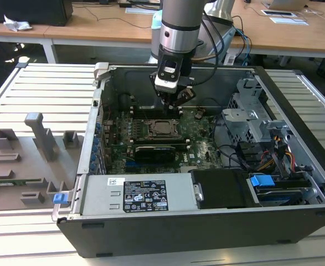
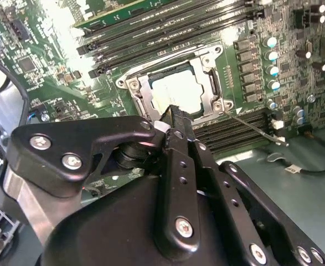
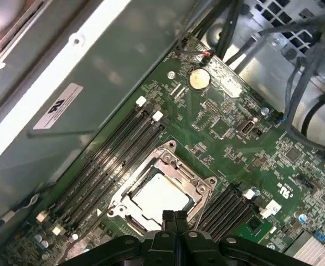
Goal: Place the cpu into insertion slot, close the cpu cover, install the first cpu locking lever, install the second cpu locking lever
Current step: 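Install the first cpu locking lever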
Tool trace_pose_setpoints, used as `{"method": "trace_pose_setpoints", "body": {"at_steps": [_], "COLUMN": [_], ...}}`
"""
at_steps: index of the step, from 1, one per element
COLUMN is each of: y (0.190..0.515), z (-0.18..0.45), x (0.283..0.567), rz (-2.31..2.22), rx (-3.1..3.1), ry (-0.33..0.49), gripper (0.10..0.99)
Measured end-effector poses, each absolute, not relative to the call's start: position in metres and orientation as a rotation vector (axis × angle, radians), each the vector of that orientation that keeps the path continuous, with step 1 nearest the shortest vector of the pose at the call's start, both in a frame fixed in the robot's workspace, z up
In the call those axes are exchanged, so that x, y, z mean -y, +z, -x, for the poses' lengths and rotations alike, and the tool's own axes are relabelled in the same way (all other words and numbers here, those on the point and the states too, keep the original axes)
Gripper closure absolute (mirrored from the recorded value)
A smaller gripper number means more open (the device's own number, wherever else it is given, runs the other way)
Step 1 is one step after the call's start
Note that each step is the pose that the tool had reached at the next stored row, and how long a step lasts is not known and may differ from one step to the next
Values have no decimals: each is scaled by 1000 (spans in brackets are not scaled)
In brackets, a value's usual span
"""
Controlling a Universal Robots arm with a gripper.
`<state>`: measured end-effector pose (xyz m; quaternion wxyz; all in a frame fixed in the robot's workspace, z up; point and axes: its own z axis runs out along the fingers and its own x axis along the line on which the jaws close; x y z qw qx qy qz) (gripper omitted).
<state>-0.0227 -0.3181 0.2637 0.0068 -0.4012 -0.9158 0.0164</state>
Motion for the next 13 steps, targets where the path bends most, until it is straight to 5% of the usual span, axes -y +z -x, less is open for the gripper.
{"method": "trace_pose_setpoints", "body": {"at_steps": [13], "y": [264], "z": [23], "x": [318], "rz": [951], "rx": [2983], "ry": [53], "gripper": [980]}}
